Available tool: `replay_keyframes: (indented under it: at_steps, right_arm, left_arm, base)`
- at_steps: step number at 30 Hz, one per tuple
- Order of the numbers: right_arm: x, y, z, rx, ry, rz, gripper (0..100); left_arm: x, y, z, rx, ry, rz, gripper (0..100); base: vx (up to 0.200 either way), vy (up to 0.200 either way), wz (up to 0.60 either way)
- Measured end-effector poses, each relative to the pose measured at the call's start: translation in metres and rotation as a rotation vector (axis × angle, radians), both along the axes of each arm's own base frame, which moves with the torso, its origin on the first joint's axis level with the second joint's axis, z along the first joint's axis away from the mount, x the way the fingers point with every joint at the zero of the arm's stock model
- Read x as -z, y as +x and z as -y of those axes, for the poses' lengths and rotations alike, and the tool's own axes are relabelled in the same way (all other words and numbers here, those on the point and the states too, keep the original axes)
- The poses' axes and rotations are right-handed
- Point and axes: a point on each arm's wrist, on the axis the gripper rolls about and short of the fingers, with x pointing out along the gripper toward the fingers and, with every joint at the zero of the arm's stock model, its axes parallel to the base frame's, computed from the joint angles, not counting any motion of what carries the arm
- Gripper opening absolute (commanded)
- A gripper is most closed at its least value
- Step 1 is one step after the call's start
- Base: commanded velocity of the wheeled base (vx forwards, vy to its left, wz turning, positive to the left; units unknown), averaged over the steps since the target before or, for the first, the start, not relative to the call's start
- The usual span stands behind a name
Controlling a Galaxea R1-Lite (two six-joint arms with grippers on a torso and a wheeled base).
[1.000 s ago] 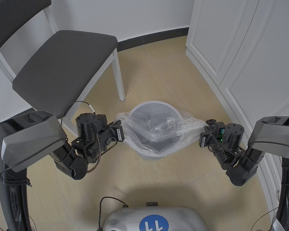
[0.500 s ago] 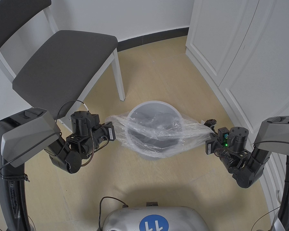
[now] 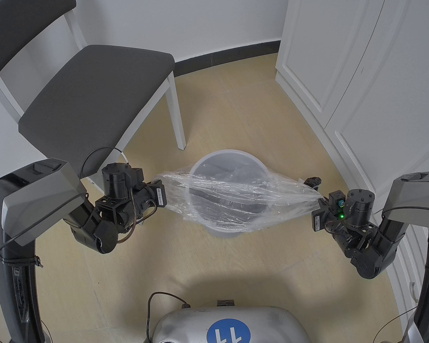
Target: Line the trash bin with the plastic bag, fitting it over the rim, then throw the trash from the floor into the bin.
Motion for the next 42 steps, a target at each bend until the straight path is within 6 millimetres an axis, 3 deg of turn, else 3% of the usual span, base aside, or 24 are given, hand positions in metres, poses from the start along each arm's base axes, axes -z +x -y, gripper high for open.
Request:
replay_keyframes:
  at_steps: [28, 36, 42]
  right_arm:
    - [0.015, -0.033, 0.007, -0.115, -0.117, -0.136, 0]
    - [0.02, -0.032, 0.002, -0.128, -0.119, -0.141, 0]
    - [0.012, -0.02, -0.001, -0.112, -0.083, -0.045, 0]
  left_arm:
    - [0.012, -0.022, -0.001, 0.057, 0.101, -0.07, 0]
    - [0.012, -0.021, 0.006, 0.069, 0.095, -0.029, 0]
    - [0.003, -0.013, 0.008, 0.055, 0.063, 0.049, 0]
  base:
    - [0.0, 0.0, 0.0]
    - [0.0, 0.0, 0.0]
    - [0.0, 0.0, 0.0]
